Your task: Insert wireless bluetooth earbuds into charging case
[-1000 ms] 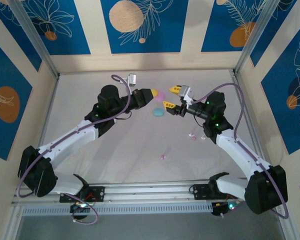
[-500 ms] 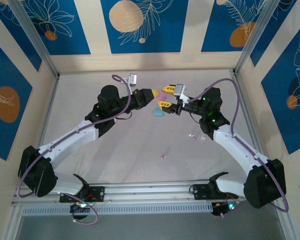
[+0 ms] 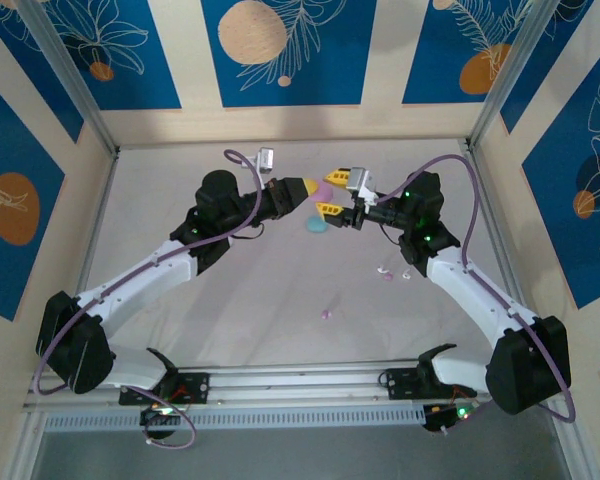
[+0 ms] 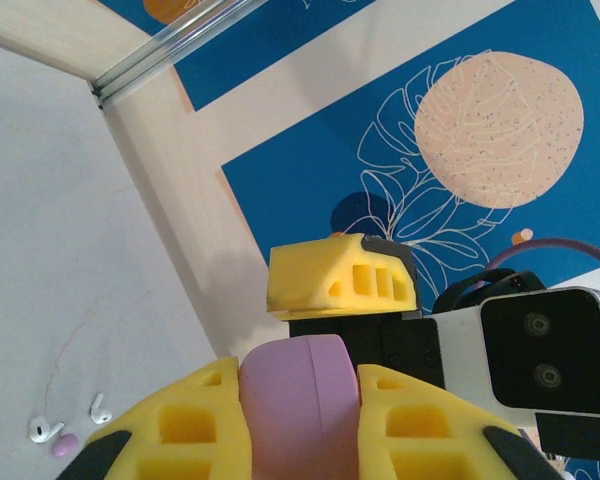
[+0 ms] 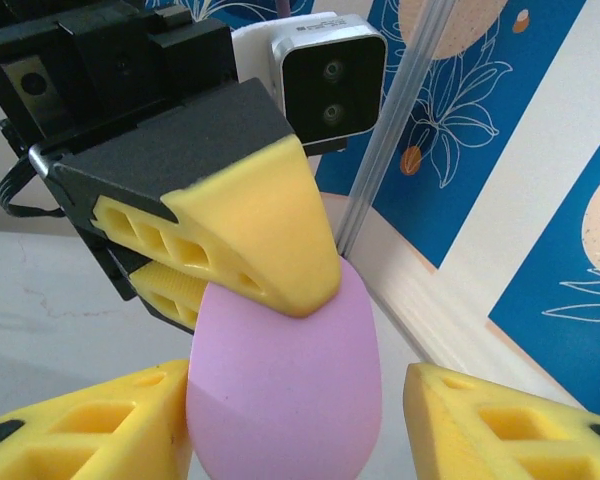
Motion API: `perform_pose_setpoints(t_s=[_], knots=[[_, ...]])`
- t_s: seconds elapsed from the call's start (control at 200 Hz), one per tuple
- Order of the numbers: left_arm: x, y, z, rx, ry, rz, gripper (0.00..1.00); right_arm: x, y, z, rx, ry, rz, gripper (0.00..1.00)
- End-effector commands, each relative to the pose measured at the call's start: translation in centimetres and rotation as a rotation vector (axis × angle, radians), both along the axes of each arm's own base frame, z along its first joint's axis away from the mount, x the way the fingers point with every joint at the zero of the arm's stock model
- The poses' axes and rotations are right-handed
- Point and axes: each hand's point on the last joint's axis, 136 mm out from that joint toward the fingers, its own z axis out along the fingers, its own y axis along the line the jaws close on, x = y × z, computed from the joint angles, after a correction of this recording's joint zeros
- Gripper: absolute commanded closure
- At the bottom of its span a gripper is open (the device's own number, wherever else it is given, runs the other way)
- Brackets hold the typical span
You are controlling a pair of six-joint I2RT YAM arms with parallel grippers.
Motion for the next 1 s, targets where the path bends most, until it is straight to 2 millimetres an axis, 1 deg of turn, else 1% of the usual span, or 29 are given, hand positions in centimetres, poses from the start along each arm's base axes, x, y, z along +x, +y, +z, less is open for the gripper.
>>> perform_pose_setpoints(t_s=[0.0,0.03,0.05,0.09,0.11,0.185,0.23,0.305,0.335,0.375,0.42,0.49,0.56,0.615,0.675,0.735,0.815,0.885,0.995], knots=[[-0.8,-0.1,2.3,-0.029,-0.053,-0.033,1.00,0.0,-0.4,1.5,0.003,-0.031,-0.007,0.46],[-0.9,-0.1,2.3,-0.030,-0.054,-0.033,1.00,0.0,-0.5,1.6,0.005,-0.029,-0.009,0.47],[-0.9,-0.1,2.3,-0.030,-0.054,-0.035,1.00,0.1,-0.5,1.6,0.007,-0.029,-0.010,0.49],[-0.9,-0.1,2.3,-0.029,-0.056,-0.033,1.00,0.1,-0.6,1.7,0.013,-0.027,-0.009,0.59],[-0.8,0.0,2.3,-0.028,-0.055,-0.032,1.00,0.0,-0.6,1.8,0.015,-0.026,-0.005,0.62],[-0.9,0.0,2.3,-0.022,-0.057,-0.029,0.99,-0.1,-0.6,1.9,0.016,-0.014,0.007,0.61],[-1.0,0.1,2.4,-0.019,-0.067,-0.028,0.95,-0.1,-0.7,1.9,0.020,-0.001,0.009,0.61],[-1.0,0.2,2.6,-0.002,-0.098,-0.022,0.81,-0.1,-1.0,2.0,0.033,0.066,0.020,0.62],[-1.1,0.4,2.7,0.010,-0.116,-0.017,0.71,-0.1,-1.1,2.1,0.039,0.099,0.031,0.63],[-1.3,0.6,3.1,0.026,-0.154,-0.010,0.54,-0.3,-1.3,2.3,0.046,0.154,0.060,0.65],[-1.4,1.0,3.4,0.054,-0.210,0.007,0.43,-0.7,-1.4,2.5,0.048,0.213,0.106,0.66],[-1.4,1.9,3.6,0.114,-0.307,0.050,0.32,-1.3,-1.6,2.7,0.049,0.293,0.170,0.68],[-1.7,2.8,3.9,0.187,-0.433,0.088,0.25,-1.8,-1.7,3.0,0.054,0.359,0.225,0.68],[-2.2,3.4,3.9,0.249,-0.545,0.097,0.23,-2.3,-1.8,3.4,0.055,0.392,0.269,0.68],[-3.5,3.4,3.9,0.309,-0.708,0.057,0.23,-2.8,-1.8,3.8,0.054,0.421,0.309,0.68],[-4.3,3.5,3.6,0.349,-0.803,0.035,0.23,-3.4,-1.8,4.1,0.049,0.443,0.352,0.68],[-4.9,3.5,3.2,0.393,-0.880,0.006,0.28,-4.0,-1.7,4.5,0.046,0.458,0.389,0.68],[-6.1,2.8,3.0,0.397,-0.966,-0.076,0.33,-4.2,-1.6,4.6,0.045,0.466,0.404,0.68],[-6.4,2.4,3.3,0.364,-0.981,-0.100,0.40,-4.4,-1.4,4.7,0.041,0.468,0.414,0.68]])
